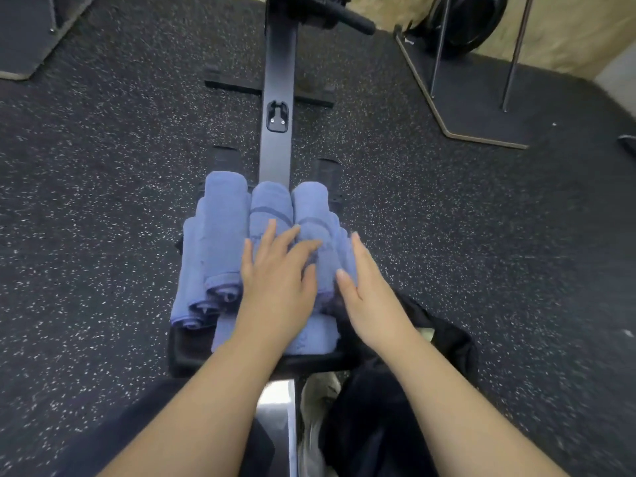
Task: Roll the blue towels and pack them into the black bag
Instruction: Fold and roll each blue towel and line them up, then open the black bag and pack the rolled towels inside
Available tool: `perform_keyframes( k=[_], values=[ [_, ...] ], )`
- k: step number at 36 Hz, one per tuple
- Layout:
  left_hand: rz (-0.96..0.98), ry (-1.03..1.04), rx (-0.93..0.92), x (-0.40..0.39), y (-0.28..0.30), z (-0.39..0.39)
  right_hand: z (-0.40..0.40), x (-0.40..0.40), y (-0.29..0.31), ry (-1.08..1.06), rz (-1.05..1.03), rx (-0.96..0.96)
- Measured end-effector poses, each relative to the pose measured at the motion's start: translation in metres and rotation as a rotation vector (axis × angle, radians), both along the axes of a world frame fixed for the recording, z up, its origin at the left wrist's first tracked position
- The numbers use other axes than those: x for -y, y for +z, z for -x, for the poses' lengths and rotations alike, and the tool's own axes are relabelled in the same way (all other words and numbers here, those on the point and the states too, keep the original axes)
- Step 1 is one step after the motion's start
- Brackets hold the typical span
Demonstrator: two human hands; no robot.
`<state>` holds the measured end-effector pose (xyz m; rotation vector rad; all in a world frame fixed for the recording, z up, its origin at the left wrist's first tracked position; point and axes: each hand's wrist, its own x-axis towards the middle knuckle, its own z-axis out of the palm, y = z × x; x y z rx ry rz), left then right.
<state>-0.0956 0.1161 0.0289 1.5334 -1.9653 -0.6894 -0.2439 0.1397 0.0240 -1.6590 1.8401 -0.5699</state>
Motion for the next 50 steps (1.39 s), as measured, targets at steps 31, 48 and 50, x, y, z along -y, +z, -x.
perform_keyframes(
  k=[31,48,50],
  values=[
    [0.203,-0.21,0.119,-0.044,-0.035,0.047,0.189,-0.056,-0.187,-0.396,-0.405,-0.197],
    [0.039,-0.4,0.119,-0.05,-0.068,0.114,0.196,-0.073,-0.248,-0.353,-0.485,-0.195],
    [-0.05,-0.422,0.121,-0.049,-0.075,0.122,0.199,-0.073,-0.251,-0.33,-0.484,-0.209]
  ],
)
